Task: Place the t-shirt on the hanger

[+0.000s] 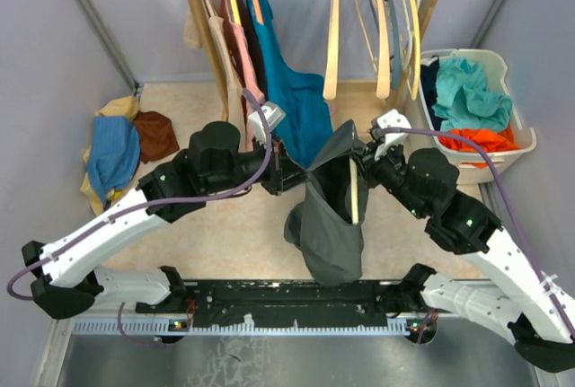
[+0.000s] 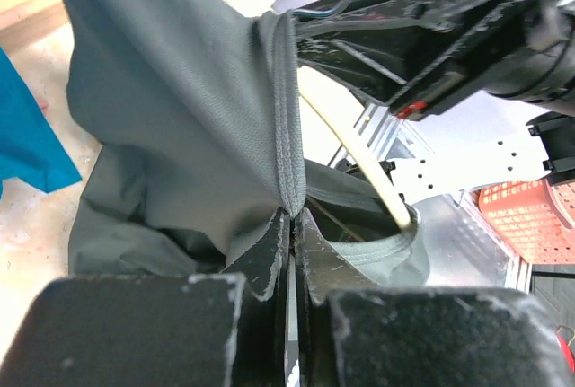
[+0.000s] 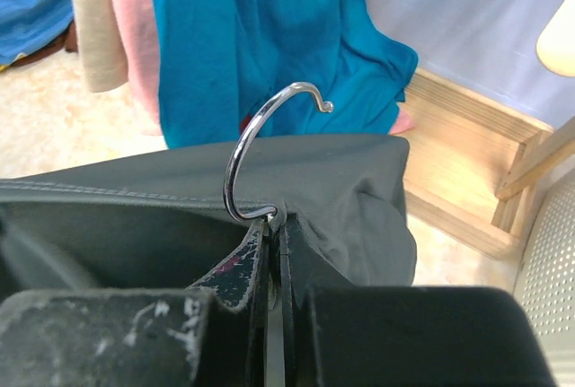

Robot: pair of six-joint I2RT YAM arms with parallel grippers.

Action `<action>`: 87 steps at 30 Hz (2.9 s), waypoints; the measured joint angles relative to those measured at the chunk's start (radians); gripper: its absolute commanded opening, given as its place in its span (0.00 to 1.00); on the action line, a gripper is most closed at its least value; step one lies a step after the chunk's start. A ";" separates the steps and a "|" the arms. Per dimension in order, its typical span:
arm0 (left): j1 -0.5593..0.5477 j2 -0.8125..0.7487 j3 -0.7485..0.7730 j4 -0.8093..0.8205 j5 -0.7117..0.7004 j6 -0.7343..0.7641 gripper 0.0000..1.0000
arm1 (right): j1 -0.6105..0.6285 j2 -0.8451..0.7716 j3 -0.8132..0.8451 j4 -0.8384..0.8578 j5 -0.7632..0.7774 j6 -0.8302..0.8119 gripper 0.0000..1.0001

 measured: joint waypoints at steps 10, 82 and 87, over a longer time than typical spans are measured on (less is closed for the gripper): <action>0.004 0.046 0.116 -0.035 0.047 0.023 0.03 | 0.059 0.082 0.000 0.075 0.151 0.003 0.00; -0.284 0.091 0.040 -0.251 -0.257 0.009 0.38 | 0.123 0.340 0.142 0.031 0.616 0.377 0.00; -0.288 0.114 0.042 -0.252 -0.292 0.017 0.39 | 0.122 0.340 0.142 0.029 0.616 0.385 0.00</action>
